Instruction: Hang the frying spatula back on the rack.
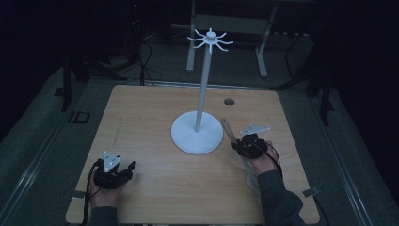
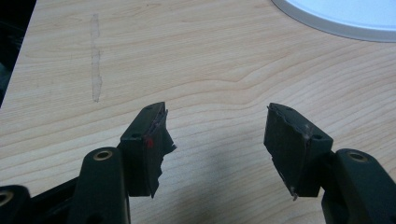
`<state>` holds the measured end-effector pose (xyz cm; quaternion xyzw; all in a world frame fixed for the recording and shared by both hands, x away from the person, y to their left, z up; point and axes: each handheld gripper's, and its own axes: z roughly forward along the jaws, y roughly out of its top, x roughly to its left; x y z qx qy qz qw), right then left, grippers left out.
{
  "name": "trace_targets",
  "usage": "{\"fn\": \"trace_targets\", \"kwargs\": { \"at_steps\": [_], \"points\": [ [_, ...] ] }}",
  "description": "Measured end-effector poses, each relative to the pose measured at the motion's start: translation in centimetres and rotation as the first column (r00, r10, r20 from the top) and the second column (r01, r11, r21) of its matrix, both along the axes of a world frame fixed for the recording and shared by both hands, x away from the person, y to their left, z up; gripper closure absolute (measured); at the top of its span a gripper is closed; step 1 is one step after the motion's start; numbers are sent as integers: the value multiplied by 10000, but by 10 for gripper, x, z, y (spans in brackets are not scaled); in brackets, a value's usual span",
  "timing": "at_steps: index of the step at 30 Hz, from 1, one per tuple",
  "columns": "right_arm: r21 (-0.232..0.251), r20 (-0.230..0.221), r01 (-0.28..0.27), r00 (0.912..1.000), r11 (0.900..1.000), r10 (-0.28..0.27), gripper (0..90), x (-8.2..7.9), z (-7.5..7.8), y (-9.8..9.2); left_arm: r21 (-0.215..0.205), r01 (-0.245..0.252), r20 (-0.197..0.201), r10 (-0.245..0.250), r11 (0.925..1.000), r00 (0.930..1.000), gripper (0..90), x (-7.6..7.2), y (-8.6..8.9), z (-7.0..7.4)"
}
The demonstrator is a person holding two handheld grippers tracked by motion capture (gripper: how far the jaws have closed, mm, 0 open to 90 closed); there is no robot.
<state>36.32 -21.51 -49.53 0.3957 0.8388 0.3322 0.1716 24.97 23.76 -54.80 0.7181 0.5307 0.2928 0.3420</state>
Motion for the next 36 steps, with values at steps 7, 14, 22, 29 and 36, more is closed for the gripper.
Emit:
{"fn": "trace_targets", "kwargs": {
  "at_steps": [7, 14, 22, 29, 36],
  "points": [
    [211, 247, -20, 9997, 9998, 15, 736, -1, 8, 1, -11, -20, 9, 20, 10000, 10000, 397, 0, 0, 0],
    [400, 482, -1, 9988, 9992, -19, 736, -3, 16, 1, 4, -41, 9, 41, 10000, 10000, 397, 0, 0, 0],
    [648, 635, 39, 9979, 9979, -80, 736, -2, 23, -1, -41, -125, -28, 125, 9999, 9999, 397, 0, 1, 0],
    [801, 727, 89, 9972, 9967, -147, 736, -2, 27, 0, -54, -128, -18, 128, 9999, 9999, 397, 0, 1, 0],
    [939, 878, 131, 9959, 9955, -214, 737, -2, 33, 0, -60, -129, -21, 129, 9999, 9999, 397, 0, 1, 0]
  ]
}}
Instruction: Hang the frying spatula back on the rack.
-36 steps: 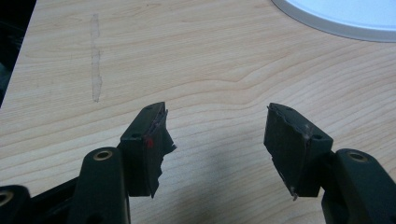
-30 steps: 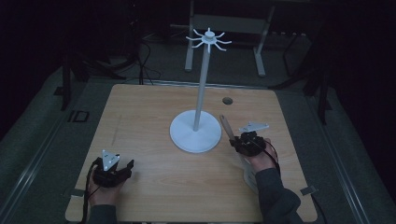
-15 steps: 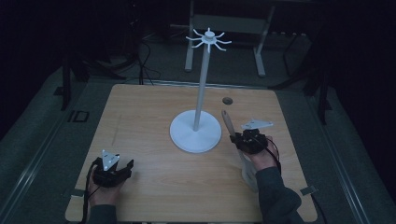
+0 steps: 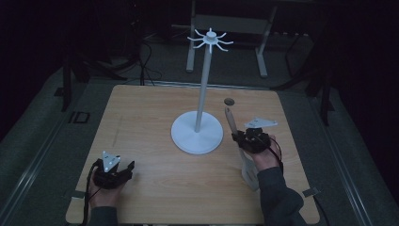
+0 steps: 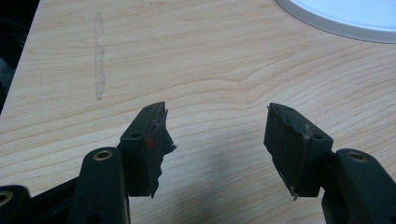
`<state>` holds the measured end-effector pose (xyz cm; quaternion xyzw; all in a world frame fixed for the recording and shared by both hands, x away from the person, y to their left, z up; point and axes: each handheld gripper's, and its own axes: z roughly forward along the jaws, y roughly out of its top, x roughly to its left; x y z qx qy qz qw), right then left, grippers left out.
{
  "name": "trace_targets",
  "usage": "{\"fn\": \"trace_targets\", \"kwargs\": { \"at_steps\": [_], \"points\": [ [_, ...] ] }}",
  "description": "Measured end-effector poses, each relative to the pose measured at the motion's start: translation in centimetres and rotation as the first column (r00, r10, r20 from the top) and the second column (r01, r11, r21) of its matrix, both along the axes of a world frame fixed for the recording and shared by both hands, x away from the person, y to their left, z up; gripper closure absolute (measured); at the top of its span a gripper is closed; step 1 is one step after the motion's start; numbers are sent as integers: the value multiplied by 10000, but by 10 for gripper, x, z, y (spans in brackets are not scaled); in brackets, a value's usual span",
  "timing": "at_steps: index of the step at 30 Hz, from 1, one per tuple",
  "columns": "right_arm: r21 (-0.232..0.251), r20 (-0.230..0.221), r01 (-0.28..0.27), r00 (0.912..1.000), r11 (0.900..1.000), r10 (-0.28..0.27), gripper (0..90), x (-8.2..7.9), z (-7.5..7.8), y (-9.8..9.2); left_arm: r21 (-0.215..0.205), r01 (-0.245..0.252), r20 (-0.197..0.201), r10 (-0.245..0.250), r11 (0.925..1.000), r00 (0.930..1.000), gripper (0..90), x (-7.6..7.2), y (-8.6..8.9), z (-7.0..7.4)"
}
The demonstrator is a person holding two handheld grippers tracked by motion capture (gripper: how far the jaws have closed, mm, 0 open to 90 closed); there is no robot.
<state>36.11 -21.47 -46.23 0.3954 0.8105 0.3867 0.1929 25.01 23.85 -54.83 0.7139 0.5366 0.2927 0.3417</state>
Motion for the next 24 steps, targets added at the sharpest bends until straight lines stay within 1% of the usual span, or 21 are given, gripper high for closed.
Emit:
{"fn": "trace_targets", "kwargs": {
  "at_steps": [24],
  "points": [
    [400, 414, -66, 9991, 9992, 50, 737, 3, 19, 8, 2, 6, -10, -6, 10000, 10000, 395, 0, 0, 0]
  ]
}}
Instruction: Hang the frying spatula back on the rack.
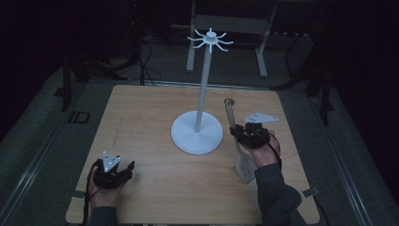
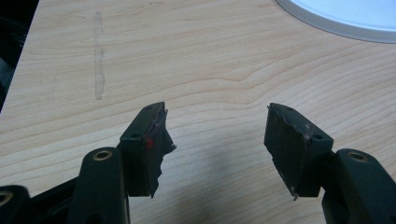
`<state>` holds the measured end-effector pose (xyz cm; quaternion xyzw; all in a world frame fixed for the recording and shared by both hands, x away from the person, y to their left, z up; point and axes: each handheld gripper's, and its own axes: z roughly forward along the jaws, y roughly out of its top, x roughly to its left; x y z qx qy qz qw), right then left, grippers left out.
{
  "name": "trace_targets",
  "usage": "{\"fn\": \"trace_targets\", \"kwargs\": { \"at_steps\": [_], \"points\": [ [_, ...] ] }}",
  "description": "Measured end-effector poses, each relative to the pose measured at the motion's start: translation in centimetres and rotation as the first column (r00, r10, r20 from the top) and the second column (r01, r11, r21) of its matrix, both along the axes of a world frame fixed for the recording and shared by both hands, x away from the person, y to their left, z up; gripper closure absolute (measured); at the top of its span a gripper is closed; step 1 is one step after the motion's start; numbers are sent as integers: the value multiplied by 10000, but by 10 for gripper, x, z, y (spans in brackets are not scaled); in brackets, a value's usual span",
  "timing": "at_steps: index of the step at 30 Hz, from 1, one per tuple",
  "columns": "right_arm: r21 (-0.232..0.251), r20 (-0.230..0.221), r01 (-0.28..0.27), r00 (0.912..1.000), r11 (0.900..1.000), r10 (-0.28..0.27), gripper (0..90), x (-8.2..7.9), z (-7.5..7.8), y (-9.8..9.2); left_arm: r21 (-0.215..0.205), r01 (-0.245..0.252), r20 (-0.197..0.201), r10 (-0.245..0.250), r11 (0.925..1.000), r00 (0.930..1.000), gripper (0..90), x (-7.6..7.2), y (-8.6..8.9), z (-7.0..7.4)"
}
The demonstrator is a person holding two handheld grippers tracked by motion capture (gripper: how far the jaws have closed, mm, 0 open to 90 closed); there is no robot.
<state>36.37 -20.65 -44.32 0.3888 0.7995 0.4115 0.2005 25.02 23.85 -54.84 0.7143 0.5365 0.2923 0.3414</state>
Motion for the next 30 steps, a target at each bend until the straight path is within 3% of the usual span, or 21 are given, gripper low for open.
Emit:
{"fn": "trace_targets", "kwargs": {
  "at_steps": [30],
  "points": [
    [397, 1007, -204, 9948, 9990, 163, 738, -4, 21, 8, -24, -23, 40, 23, 10000, 10000, 394, 0, 1, 0]
  ]
}}
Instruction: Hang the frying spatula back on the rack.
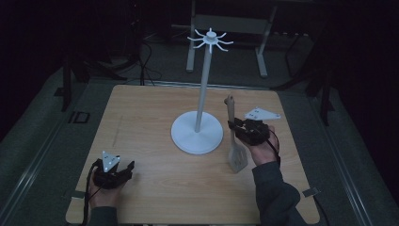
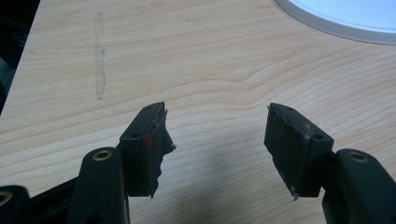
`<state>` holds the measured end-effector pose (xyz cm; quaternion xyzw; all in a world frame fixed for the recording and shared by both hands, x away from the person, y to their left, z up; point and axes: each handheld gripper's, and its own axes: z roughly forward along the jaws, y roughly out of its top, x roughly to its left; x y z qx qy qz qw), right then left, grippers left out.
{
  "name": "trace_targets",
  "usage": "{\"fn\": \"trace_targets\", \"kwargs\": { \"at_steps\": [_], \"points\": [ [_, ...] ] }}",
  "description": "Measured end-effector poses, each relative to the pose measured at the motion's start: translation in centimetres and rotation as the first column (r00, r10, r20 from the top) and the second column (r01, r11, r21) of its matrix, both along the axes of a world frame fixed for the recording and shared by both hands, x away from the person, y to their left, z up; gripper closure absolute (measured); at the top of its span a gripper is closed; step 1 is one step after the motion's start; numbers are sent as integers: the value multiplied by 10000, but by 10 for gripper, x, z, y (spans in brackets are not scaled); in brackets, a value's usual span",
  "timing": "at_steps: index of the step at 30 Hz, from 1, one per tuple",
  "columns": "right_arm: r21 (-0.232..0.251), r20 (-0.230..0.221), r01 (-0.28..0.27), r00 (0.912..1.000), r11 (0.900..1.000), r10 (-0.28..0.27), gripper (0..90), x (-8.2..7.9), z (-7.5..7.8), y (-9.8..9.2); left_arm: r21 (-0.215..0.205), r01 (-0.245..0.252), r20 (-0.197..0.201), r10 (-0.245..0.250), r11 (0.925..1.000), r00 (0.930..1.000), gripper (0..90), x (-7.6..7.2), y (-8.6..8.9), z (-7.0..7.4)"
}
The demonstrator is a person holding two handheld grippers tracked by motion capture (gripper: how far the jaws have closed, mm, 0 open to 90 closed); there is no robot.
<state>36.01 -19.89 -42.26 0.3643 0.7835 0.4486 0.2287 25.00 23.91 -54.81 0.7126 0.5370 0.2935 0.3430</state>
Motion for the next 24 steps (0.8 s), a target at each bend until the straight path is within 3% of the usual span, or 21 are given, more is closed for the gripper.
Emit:
{"fn": "trace_targets", "kwargs": {
  "at_steps": [24],
  "points": [
    [258, 467, 0, 9989, 9997, -12, 738, 0, 13, 5, -21, -32, 22, 32, 10000, 10000, 392, 0, 1, 0]
  ]
}}
